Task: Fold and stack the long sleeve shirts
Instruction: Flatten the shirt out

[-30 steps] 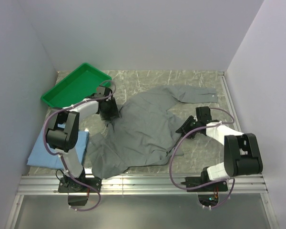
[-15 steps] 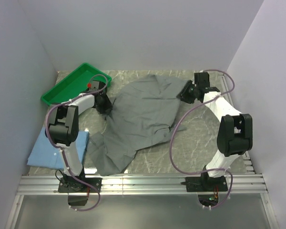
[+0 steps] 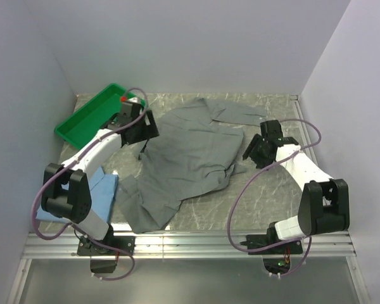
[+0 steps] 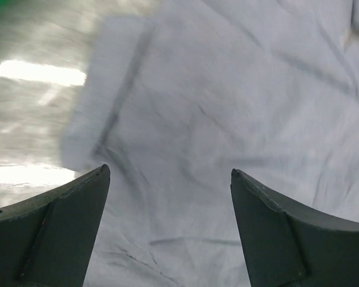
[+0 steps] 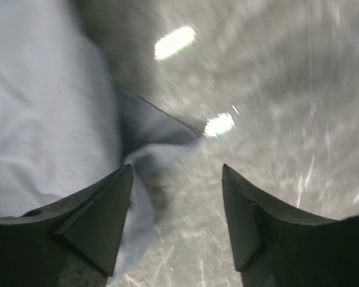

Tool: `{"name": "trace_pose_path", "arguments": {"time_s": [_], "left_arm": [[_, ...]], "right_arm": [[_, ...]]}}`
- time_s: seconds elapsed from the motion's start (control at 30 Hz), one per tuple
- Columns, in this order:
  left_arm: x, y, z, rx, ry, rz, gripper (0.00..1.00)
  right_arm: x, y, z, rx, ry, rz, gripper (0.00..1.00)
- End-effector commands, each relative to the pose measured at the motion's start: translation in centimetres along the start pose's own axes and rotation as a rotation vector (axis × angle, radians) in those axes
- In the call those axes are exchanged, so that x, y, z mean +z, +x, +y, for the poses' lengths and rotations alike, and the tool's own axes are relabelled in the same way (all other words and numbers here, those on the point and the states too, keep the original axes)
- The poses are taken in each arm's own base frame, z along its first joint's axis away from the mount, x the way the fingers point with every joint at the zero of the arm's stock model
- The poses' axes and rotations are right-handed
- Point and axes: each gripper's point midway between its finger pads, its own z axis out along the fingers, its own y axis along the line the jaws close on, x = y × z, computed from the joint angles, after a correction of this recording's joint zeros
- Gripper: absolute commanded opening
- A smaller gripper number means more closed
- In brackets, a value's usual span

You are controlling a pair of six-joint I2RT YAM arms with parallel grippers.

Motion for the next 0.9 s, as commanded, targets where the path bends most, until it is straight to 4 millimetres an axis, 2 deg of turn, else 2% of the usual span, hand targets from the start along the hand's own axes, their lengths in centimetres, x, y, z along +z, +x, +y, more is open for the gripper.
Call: {"name": "trace_pose_path", "arguments": {"time_s": [0.0,0.03,0.13,0.23,0.53,0.87], "left_arm": [[0.8,3.0,-0.8,0.133,0.009,0.075,0.88],[1.0,3.7,-1.4,0.148,0.022,0.088,0.88],[2.1,5.0,-1.4,0.163,0.017,0.120,0.87],[3.2,5.7,-0.4,0.171,-0.018,0.127,0.86],[4.5,6.3,0.6,0.171,-0.060,0.128,0.86],[5.5,7.3,1.8,0.144,-0.122,0.147,0.85]], "right_arm": [[0.7,1.6,-0.8,0.108,0.019,0.031,0.70],[1.2,2.2,-0.9,0.146,0.019,0.039,0.71],[2.0,3.1,-0.8,0.211,0.009,0.069,0.72],[2.6,3.3,-0.7,0.259,0.008,0.075,0.74],[3.1,2.8,0.0,0.431,0.009,0.057,0.78],[5.9,4.3,-0.2,0.501,0.054,0.135,0.76]]}}
